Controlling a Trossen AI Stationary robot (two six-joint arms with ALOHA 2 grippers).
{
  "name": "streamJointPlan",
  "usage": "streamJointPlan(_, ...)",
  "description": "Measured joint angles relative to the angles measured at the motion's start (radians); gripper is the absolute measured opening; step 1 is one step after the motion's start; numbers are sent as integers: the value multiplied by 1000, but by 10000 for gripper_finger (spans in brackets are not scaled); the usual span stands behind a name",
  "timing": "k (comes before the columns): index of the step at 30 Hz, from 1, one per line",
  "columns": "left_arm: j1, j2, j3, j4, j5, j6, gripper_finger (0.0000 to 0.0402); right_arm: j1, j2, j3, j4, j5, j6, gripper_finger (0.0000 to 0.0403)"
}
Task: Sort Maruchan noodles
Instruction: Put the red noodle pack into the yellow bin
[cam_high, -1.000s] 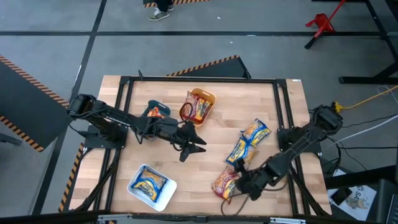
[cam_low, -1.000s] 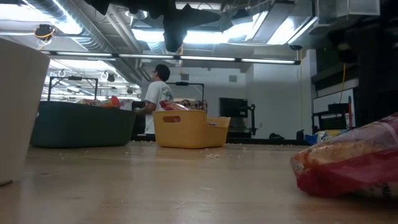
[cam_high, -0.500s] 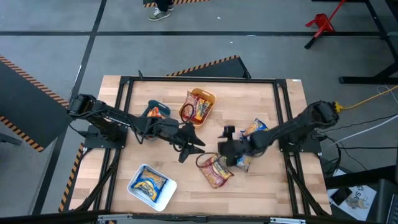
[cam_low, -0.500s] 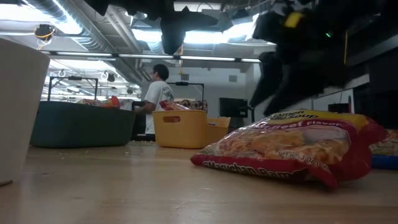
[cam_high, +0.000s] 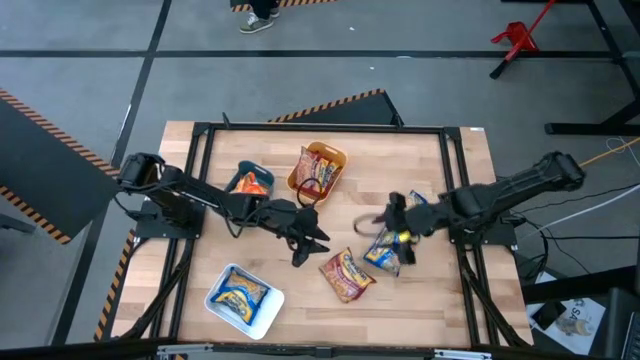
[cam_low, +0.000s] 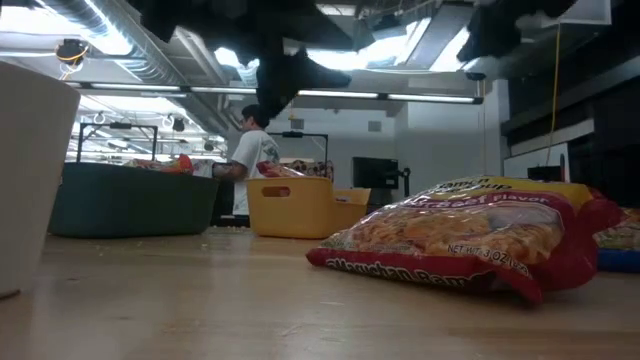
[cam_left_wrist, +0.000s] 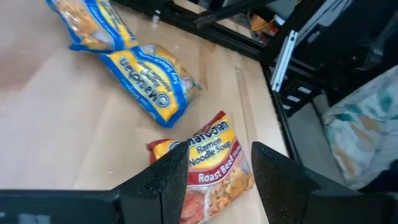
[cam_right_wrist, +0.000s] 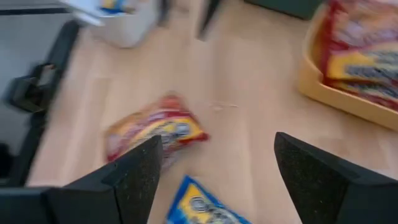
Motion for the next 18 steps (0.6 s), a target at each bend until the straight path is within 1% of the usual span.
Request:
streamJointPlan(2,9,12,0,-8,23,-24,167,43,7,-1,16,-7,-37,294)
streamJointPlan(4,19,15,0,-8,45,-29,167,88,45,-2,21,-9,-45,294)
streamJointPlan(8,36,16,0,-17,84,-33,167,167,162,-4,89,18,-33,294)
streamJointPlan(11,46,16,0,-22,91,-33,167,216,259,-4,149,42,-22,294)
streamJointPlan(14,48,16,0,-31,88,-27,167,252,342,-3,211,76,-22,294)
streamJointPlan(18,47,16,0,-39,95,-25,167,269,439,-3,241,137,-46,294)
